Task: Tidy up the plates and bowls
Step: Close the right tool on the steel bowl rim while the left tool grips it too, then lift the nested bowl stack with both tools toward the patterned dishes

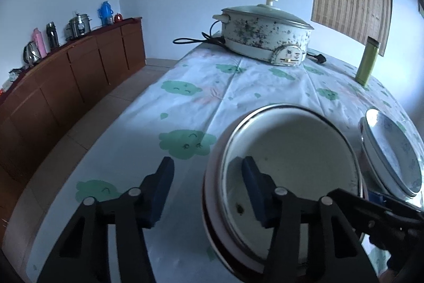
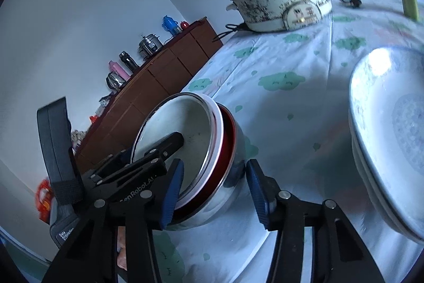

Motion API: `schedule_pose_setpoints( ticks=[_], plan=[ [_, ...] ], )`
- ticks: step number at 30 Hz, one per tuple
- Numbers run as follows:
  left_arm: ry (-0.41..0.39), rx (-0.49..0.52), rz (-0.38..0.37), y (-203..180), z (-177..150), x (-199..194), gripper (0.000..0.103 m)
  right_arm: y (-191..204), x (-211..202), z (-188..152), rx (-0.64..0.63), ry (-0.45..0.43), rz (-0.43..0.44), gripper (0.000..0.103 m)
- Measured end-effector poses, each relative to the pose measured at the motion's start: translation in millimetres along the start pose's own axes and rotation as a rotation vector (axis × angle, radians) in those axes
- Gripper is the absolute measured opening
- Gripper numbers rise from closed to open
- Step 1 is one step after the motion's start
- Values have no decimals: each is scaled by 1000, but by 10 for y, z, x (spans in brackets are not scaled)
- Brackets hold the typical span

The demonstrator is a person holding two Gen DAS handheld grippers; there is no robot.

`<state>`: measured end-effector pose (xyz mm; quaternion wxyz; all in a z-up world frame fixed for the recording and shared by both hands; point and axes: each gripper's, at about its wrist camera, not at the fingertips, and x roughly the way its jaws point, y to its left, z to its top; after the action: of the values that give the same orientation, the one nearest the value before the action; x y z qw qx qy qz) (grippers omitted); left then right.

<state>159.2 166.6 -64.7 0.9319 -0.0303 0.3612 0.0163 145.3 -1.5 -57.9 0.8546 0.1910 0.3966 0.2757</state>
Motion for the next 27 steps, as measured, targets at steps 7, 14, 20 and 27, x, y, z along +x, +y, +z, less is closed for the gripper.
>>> schedule_pose_setpoints(
  ticks=[7,14,20,27],
  plan=[
    [12,18,-29,-100,-41,-16,35,-28,67,-11,39,23,22,56],
    [4,-25,-13,-90,-71,-46,34,-43,73,-24,55,23,33,54],
    [3,-58,-10,-79,-99,-91,33,7,18,-39,22,14,3,51],
    [17,-81,-32,-94,-130,-143,33,65,-69,-83,-19,32,-41,50]
  ],
)
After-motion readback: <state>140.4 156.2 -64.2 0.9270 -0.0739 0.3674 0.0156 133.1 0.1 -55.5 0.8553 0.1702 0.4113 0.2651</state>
